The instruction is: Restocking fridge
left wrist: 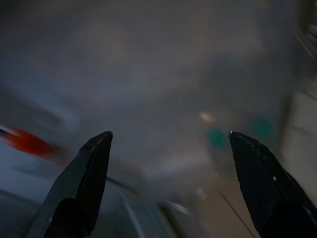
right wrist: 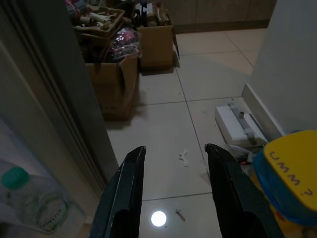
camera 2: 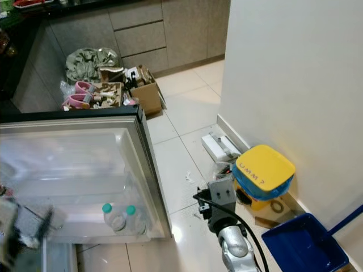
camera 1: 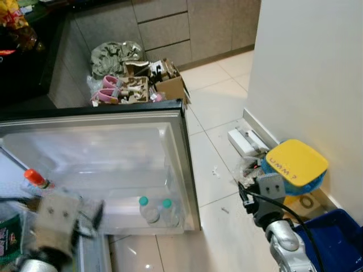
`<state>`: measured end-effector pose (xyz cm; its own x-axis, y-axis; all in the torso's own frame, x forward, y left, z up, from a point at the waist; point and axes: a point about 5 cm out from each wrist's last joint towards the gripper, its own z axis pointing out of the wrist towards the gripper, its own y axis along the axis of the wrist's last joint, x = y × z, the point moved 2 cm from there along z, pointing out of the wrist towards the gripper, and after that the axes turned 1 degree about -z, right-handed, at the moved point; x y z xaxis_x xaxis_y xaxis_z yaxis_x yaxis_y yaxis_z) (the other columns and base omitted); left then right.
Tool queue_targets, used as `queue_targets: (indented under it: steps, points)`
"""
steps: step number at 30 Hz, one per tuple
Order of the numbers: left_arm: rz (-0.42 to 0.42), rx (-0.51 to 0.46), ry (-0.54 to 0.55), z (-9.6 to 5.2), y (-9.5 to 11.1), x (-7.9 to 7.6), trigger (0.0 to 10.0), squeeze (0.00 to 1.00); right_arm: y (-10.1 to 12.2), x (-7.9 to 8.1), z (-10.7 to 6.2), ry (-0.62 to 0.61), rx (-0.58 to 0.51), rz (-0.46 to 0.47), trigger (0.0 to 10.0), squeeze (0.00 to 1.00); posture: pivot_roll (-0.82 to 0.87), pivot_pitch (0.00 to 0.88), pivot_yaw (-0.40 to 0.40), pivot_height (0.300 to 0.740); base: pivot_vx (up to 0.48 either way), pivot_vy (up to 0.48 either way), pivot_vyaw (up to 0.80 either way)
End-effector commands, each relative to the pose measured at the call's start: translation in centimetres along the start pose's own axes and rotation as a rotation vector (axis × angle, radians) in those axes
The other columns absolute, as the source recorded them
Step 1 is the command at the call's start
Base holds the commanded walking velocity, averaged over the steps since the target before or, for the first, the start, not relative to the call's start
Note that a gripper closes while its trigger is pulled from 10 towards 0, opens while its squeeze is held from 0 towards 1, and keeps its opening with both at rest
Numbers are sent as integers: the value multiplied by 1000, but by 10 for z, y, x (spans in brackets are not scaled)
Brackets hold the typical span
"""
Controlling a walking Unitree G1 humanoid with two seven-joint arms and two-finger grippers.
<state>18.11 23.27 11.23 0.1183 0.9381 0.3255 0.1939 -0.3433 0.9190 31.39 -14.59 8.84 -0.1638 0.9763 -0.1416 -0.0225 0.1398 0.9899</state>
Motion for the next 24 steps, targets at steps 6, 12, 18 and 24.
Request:
queue_targets:
  steps: [6, 12, 18, 24]
  points:
    - [-15, 249, -38, 4, -71, -16, 10000, 0, -8, 3, -5, 3, 23, 8, 10000, 0, -61, 168, 92, 740, 0, 0, 0]
    - [-170, 405, 73, 19, -113, -24, 10000, 0, -19, 9, -12, 21, 57, 7, 10000, 0, -85, 166, 81, 740, 0, 0, 0]
    - [-226, 363, 21, 27, -110, -41, 10000, 0, -22, 16, -17, 48, 64, 20, 10000, 0, -89, 164, 79, 740, 0, 0, 0]
    - [-173, 328, -2, 35, -109, -48, 10000, 0, -23, 21, -17, 60, 67, 21, 10000, 0, -88, 160, 76, 740, 0, 0, 0]
